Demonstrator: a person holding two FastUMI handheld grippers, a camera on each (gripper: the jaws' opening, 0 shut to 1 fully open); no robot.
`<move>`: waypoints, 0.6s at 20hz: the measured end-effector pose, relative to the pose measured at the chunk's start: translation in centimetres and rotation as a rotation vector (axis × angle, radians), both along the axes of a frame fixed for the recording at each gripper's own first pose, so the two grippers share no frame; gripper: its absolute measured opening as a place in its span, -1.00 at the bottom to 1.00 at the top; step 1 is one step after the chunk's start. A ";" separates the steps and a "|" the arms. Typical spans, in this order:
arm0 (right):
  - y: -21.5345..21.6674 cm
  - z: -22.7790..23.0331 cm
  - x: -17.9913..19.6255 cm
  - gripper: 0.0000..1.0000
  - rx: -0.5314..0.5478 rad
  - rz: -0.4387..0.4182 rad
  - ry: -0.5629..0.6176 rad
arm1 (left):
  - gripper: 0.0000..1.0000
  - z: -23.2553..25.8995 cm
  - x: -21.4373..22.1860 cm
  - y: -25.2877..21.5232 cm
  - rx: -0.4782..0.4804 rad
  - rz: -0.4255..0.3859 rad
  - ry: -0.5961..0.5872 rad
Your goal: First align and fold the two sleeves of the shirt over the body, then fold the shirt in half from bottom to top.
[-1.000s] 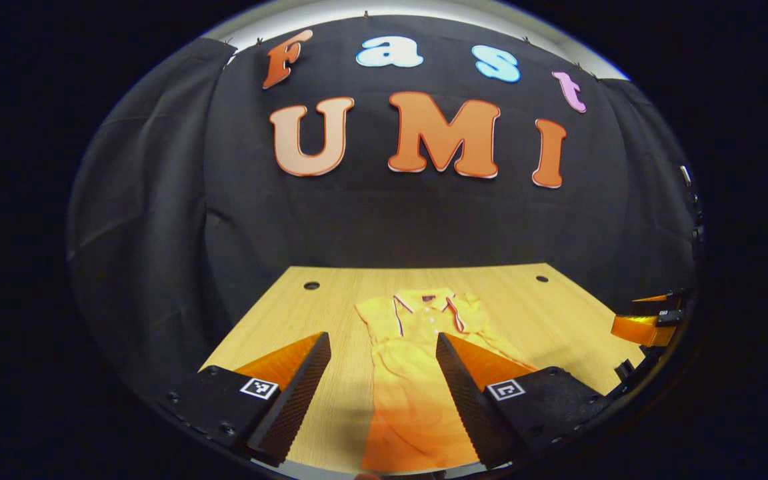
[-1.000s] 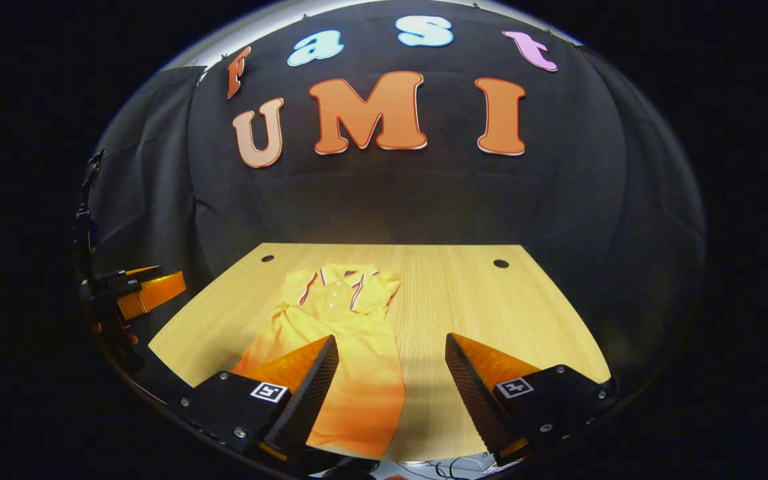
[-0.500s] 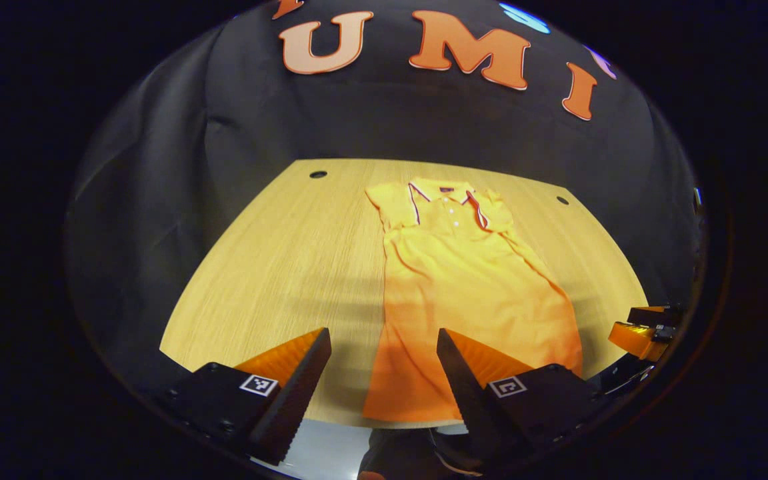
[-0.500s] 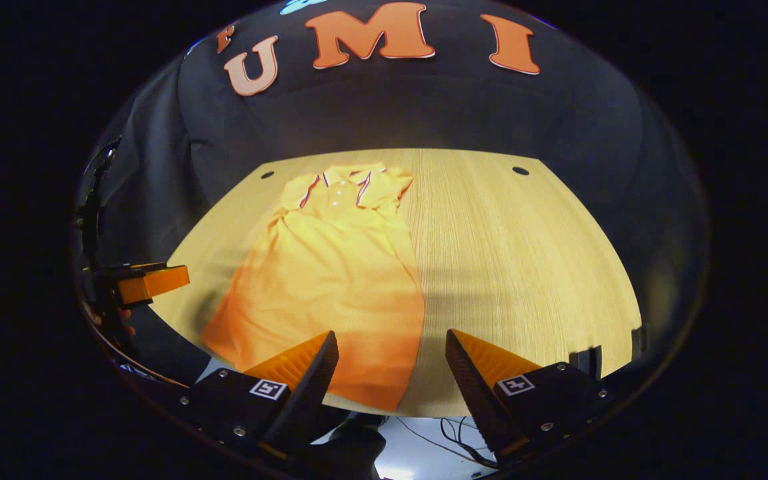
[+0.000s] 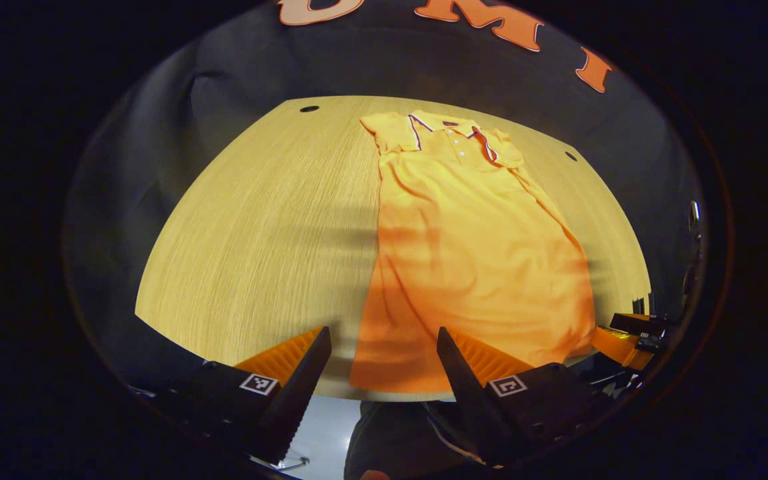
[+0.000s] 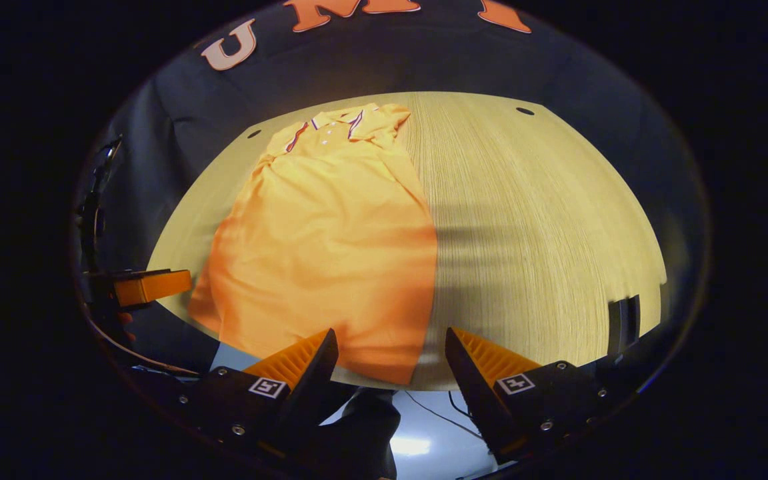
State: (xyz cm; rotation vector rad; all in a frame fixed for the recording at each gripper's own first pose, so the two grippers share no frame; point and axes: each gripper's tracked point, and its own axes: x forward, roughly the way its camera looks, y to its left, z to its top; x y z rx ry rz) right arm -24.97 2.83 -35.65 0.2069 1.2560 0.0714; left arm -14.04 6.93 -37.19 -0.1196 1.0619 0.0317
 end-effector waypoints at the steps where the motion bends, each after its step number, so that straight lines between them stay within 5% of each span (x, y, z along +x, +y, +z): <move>1: -0.1 0.0 -0.1 0.97 -0.001 0.000 0.003 | 0.97 -0.2 0.0 -0.1 -0.006 0.001 0.006; 12: -1.1 0.9 1.8 0.98 -0.032 -0.012 -0.051 | 0.97 0.0 0.4 0.1 -0.025 0.010 0.004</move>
